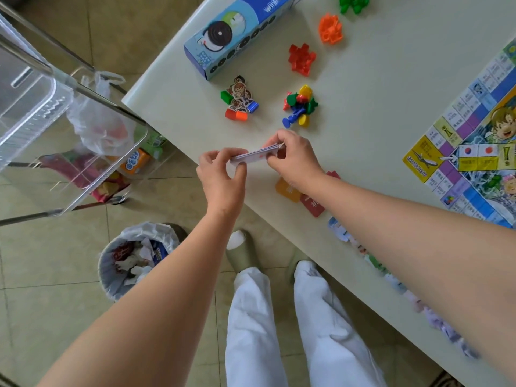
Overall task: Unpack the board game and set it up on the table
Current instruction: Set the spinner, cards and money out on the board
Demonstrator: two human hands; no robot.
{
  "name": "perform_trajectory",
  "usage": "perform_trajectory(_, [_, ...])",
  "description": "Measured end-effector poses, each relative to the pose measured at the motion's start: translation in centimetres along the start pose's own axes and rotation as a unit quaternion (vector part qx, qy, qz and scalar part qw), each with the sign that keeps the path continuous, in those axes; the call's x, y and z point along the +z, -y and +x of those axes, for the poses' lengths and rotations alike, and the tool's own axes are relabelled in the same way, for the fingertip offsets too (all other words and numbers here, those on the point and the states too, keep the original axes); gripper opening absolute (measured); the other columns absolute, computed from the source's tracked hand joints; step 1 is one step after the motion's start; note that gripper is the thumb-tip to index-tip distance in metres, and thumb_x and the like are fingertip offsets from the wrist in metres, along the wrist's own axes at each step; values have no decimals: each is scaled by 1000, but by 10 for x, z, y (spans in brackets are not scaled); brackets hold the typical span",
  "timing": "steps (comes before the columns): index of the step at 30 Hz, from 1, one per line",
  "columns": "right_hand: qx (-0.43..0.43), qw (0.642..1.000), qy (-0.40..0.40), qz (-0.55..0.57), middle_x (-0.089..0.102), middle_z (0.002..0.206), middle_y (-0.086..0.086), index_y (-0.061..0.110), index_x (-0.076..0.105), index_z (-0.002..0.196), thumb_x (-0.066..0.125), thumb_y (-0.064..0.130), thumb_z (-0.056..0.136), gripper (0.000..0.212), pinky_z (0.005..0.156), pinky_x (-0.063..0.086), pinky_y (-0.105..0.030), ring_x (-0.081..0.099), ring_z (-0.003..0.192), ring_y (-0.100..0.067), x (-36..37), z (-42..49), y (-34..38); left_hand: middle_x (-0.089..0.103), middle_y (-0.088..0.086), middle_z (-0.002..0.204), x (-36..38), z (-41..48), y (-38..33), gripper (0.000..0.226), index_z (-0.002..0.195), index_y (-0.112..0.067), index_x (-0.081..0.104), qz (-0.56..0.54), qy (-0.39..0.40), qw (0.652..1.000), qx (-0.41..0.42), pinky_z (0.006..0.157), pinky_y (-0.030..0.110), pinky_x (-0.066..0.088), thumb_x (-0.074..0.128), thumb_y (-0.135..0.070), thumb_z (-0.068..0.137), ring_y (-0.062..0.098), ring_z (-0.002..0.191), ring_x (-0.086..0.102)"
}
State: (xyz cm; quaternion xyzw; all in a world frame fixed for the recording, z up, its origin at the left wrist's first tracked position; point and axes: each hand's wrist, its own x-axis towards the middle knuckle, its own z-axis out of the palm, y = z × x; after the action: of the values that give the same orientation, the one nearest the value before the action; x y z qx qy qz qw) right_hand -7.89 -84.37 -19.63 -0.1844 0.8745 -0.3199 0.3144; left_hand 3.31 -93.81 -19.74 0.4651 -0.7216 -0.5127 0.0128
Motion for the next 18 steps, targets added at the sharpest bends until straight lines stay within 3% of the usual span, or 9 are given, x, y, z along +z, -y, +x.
perform_trajectory(3, [14,1000,18,-21,59,102,-2,14,63,95,64,7,79,17,81,50,-30,57,89,-17,0,4,-13,32,-1,112,8,3,1,24,109,-26,63,-13,32,999,-39,88,29,49,57,-15,89,15,81,49])
perform_trajectory(6, [2,999,33,-35,56,107,-3,12,62,102,64,5,80,24,81,45,-22,53,90,-13,3,5,-19,29,0,113,12,2,3,28,114,-19,60,-5,37,998,-41,81,18,43,53,-8,89,13,71,49])
perform_trajectory(8, [-10,999,31,-42,54,109,-6,9,63,101,62,2,80,22,77,40,-18,51,88,-13,6,5,-20,30,0,112,14,2,3,27,112,-18,60,13,42,999,-28,82,17,41,52,-6,89,13,74,48])
perform_trajectory(11, [-10,998,38,-50,55,107,-10,7,63,93,59,0,81,14,78,41,-24,54,90,-20,10,6,-19,33,0,111,17,7,2,24,109,-16,61,55,47,997,-33,82,21,42,49,-6,90,15,82,48])
perform_trajectory(14, [-6,997,46,-65,59,99,-8,8,62,91,61,10,85,6,72,42,-29,55,86,-22,3,8,-17,35,0,110,13,11,-2,21,110,-14,60,100,47,994,-23,80,24,40,50,-12,92,17,87,50])
perform_trajectory(16, [1,997,50,-66,56,88,-4,11,62,93,62,18,86,10,64,37,-28,50,79,-20,-7,7,-14,39,0,110,9,14,-7,22,112,-15,60,126,48,991,3,80,26,38,52,-16,91,19,94,50])
perform_trajectory(18, [8,997,35,-64,53,89,-8,13,61,100,63,23,85,18,66,36,-28,48,80,-22,-19,2,-13,46,3,110,10,15,-15,22,110,-13,60,127,52,990,25,80,29,39,52,-17,90,20,99,48])
